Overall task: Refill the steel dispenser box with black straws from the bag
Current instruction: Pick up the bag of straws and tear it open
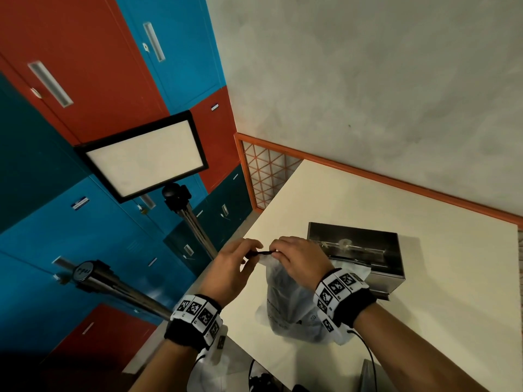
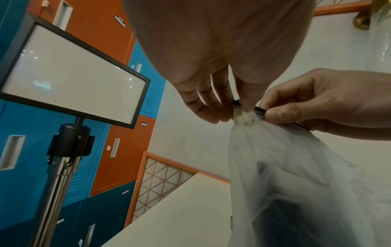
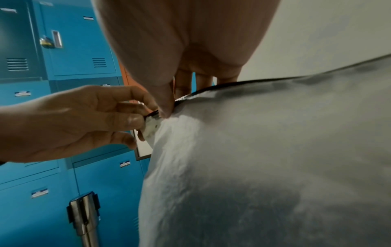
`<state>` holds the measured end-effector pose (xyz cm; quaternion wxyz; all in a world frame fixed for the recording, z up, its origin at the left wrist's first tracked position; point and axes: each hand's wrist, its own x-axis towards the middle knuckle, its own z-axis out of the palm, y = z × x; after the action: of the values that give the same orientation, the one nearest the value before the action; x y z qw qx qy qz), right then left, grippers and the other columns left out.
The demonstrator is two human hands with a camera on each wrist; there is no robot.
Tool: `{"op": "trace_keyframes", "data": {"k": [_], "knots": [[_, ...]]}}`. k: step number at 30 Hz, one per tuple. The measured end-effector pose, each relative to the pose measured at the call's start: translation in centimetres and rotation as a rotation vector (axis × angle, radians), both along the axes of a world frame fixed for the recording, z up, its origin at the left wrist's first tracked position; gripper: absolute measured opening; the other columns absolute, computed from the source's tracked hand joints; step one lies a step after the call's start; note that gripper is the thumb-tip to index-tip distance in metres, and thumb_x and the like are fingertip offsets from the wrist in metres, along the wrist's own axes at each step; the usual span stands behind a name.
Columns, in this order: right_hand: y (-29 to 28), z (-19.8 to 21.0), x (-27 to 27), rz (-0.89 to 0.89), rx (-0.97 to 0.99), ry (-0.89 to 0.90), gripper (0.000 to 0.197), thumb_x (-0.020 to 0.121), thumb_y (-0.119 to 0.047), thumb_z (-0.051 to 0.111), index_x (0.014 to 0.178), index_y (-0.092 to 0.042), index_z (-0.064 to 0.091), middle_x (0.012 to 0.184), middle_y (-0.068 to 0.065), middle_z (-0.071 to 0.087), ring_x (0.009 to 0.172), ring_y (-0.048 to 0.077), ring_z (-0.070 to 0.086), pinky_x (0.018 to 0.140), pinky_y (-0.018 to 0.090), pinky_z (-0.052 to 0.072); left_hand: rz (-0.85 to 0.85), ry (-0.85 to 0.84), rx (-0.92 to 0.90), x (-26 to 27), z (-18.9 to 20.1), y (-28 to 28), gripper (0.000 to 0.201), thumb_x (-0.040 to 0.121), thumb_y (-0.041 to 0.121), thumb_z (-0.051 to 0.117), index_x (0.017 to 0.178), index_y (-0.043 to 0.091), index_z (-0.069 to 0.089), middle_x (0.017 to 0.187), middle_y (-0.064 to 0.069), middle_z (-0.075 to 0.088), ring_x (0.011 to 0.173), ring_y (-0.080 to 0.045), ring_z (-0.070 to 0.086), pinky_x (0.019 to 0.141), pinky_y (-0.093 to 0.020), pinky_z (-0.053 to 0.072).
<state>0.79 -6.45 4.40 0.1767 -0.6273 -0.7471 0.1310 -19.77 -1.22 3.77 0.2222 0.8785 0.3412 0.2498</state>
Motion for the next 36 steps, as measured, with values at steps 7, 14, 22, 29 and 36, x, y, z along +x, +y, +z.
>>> {"op": "trace_keyframes", "data": {"k": [7, 14, 22, 29, 36], "knots": [[-0.4, 0.3, -0.3, 0.040, 0.001, 0.035, 0.021, 0.097, -0.021, 0.052, 0.113, -0.033, 0.046, 0.096, -0.007, 0.061, 0.089, 0.017, 0.058, 0.072, 0.037, 0.054, 0.014, 0.032, 0.039, 0.4, 0.0, -0.1, 0.016, 0.099, 0.013, 0.061, 0.110, 0.025, 0.064, 0.104, 0.012, 0.061, 0.088, -0.003, 0.059, 0.079, -0.019, 0.052], [-0.5, 0.1, -0.6, 0.085, 0.029, -0.040, 0.033, 0.090, -0.010, 0.061, 0.115, -0.029, 0.052, 0.101, -0.006, 0.059, 0.091, 0.015, 0.058, 0.067, 0.035, 0.053, 0.046, 0.015, 0.054, 0.2, 0.0, -0.1, 0.017, 0.095, 0.005, 0.067, 0.103, 0.020, 0.069, 0.098, 0.013, 0.061, 0.084, -0.003, 0.058, 0.077, -0.012, 0.050], [-2.1, -0.4, 3.9, 0.039, -0.044, -0.058, 0.017, 0.100, -0.030, 0.048, 0.105, -0.019, 0.061, 0.101, -0.004, 0.055, 0.087, 0.017, 0.059, 0.074, 0.036, 0.051, 0.165, 0.053, 0.131, -2.6, 0.0, 1.0, 0.025, 0.093, 0.000, 0.067, 0.101, 0.022, 0.076, 0.096, 0.013, 0.059, 0.084, -0.005, 0.054, 0.076, -0.018, 0.045], [-2.5, 0.2, 3.3, 0.010, -0.032, -0.055, 0.020, 0.100, -0.030, 0.048, 0.103, -0.017, 0.063, 0.101, -0.003, 0.053, 0.088, 0.016, 0.057, 0.072, 0.036, 0.049, 0.109, 0.097, -0.120, 0.7, 0.0, -0.1, 0.020, 0.101, 0.026, 0.059, 0.097, 0.020, 0.077, 0.096, 0.010, 0.058, 0.083, -0.004, 0.059, 0.076, -0.020, 0.047], [-4.5, -0.3, 7.4, -0.095, -0.095, -0.066, 0.028, 0.095, -0.041, 0.053, 0.093, -0.017, 0.067, 0.095, -0.009, 0.048, 0.088, 0.011, 0.055, 0.071, 0.031, 0.046, 0.312, 0.099, -0.088, 0.6, 0.0, 0.6, 0.017, 0.087, -0.001, 0.069, 0.094, 0.011, 0.079, 0.093, 0.003, 0.061, 0.074, -0.015, 0.060, 0.076, -0.032, 0.056]]}}
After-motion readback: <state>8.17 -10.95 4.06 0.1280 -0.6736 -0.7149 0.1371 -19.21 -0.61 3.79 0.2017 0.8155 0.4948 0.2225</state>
